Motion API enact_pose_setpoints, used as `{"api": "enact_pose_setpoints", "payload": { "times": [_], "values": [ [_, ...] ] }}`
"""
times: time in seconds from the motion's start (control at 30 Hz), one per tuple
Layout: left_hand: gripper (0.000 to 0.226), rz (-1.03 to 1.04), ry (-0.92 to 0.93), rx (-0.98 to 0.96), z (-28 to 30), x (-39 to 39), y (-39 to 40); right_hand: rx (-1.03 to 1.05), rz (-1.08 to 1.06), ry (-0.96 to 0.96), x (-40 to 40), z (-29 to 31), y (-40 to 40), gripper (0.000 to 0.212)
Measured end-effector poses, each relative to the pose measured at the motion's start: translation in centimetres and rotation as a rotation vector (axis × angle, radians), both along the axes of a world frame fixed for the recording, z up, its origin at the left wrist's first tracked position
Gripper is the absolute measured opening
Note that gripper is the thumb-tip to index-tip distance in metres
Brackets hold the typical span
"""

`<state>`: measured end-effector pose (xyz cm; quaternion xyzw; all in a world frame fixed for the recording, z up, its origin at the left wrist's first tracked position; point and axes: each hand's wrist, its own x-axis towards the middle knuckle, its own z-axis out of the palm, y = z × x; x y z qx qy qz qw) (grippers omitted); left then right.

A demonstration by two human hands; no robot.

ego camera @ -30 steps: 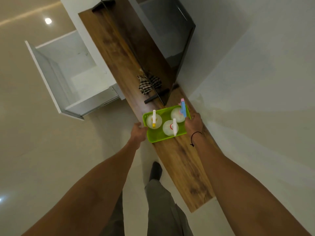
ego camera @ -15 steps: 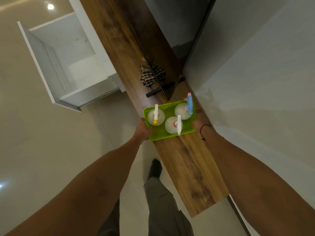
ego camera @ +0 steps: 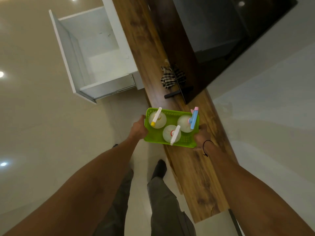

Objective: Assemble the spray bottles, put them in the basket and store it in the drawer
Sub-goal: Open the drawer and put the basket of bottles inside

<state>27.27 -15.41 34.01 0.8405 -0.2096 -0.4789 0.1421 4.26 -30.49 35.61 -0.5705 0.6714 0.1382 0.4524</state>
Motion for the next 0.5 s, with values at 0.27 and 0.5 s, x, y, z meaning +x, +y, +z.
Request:
{"api": "enact_pose_setpoints", "payload": {
  "times": [0.27,0.5],
  "values": [
    [0.056,-0.064,-0.075,-0.010,1.3,9.0,4.0,0.016,0.124,-0.040,8.2,0.5,3.4,0.041],
    [0.056,-0.121,-0.145,0.044,2.5,18.6,5.6,0.058,0.157,-0.043,16.7,0.6,4.9,0.031]
  ]
}}
